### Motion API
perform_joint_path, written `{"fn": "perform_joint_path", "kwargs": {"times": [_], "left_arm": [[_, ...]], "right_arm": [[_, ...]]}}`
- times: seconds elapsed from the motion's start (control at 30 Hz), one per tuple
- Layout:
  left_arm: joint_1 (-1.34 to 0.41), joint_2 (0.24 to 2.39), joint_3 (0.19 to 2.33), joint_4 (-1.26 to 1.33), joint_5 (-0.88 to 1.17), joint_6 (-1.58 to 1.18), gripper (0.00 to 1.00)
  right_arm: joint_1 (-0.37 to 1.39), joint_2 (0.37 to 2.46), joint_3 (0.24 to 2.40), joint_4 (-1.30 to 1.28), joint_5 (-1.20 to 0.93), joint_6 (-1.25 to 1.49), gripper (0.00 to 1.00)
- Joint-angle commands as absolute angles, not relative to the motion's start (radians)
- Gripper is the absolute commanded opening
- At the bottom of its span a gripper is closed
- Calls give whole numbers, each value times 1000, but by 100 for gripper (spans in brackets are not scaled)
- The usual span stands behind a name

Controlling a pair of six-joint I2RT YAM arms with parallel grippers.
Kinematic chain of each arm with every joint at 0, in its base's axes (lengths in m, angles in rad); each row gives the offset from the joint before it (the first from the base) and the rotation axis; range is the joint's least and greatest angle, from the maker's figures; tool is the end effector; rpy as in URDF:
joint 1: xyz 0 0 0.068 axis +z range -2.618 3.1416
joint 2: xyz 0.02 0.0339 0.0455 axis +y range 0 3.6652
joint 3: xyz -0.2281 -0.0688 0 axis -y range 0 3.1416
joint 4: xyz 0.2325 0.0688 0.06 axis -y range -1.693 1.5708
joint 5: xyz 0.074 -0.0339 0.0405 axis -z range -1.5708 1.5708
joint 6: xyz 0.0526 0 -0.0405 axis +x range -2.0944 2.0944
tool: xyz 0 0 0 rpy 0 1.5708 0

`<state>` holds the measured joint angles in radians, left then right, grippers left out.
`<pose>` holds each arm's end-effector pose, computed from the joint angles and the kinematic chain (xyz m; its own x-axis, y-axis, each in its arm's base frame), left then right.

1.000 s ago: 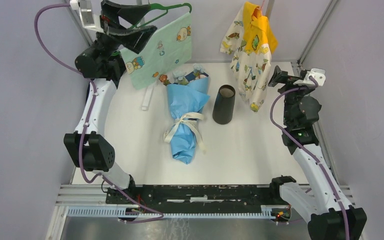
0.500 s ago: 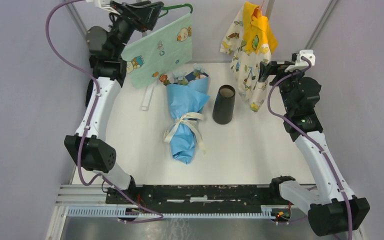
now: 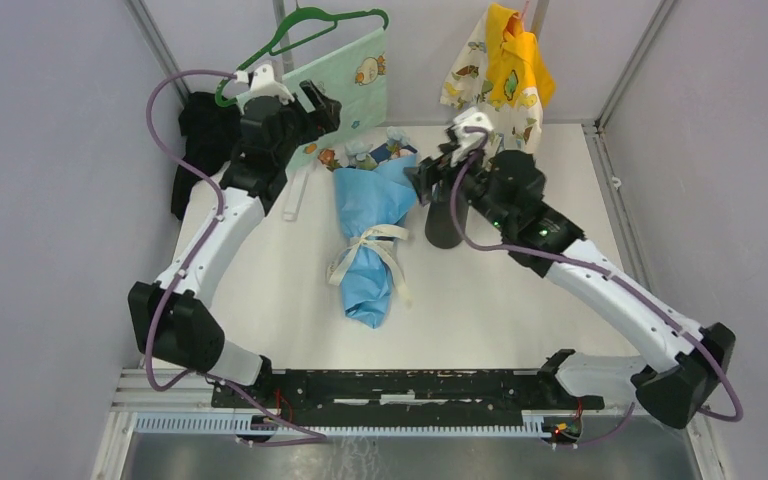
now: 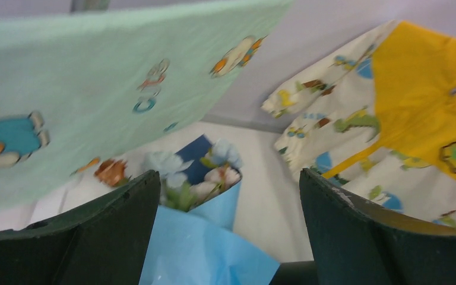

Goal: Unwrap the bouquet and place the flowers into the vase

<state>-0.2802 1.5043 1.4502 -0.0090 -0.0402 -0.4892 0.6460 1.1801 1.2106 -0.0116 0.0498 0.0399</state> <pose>0.3528 -0.0993 0.3805 -0.1652 -0.4410 -0.8821 0.1814 0.8656 -0.4667 0.2333 0.1726 0.3939 -0.0073 0.0444 -0.9990 -0.5617 0.8264 0.0408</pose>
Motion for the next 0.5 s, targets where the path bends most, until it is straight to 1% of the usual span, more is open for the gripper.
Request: {"fn": "perform_joint_path", "kwargs": {"times": [0.0, 0.1, 0.23, 0.37, 0.47], "left_arm": [[-296, 1401, 1308, -24, -217, -443, 91], [-307, 1357, 1183, -6, -254, -469, 87], [-328, 1301, 986, 160, -265, -518, 85], [-343, 1293, 905, 179, -278, -528, 83], [-344, 1319, 893, 181, -319, -513, 83]], "right_arm": [[785, 1279, 1197, -61, 12, 31, 83], [860, 1364, 1157, -70, 9, 30, 77], [894, 1458, 1105, -52, -25, 35, 63], [893, 1531, 1073, -17, -7, 31, 61], [889, 1624, 1105, -29, 40, 13, 55]]}}
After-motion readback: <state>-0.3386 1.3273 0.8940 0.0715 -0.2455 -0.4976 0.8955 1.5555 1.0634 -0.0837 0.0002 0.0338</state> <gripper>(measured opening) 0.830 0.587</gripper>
